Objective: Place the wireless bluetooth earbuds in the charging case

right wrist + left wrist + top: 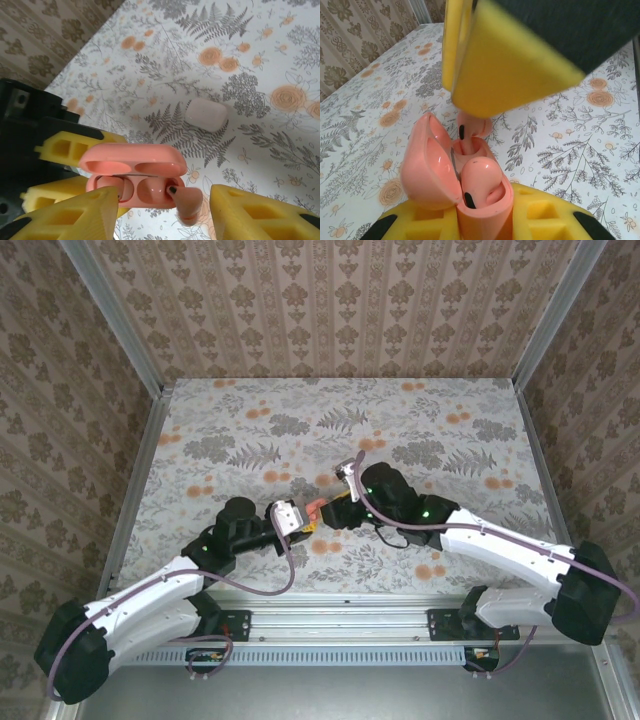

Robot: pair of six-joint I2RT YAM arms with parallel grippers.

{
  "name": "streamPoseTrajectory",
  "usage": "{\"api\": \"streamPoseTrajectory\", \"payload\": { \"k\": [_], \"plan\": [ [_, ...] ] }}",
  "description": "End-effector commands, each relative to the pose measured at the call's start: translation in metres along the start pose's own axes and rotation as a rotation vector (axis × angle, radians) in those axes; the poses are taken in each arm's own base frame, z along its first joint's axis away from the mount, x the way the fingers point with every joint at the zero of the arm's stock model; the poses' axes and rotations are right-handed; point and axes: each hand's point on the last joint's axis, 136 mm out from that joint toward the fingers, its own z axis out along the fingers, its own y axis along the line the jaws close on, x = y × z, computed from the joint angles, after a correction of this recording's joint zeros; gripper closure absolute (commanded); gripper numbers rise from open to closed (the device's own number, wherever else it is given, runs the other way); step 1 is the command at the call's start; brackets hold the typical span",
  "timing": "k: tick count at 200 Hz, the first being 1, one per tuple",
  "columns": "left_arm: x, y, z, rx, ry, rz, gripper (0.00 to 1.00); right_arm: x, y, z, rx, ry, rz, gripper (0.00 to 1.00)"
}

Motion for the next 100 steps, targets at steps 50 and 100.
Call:
{"api": "streamPoseTrajectory", "payload": {
  "k": [50,100],
  "plan": [
    [-0.027,0.0,-0.006,0.01,-0.132,-0.029,0.97,-0.031,0.006,-0.047,-0.131,-0.22,-0.016,0.44],
    [-0.034,0.001,-0.008,0.012,-0.196,-0.078,0.97,-0.025,-0.009,-0.062,-0.175,-0.228,-0.114,0.36]
  ]
}}
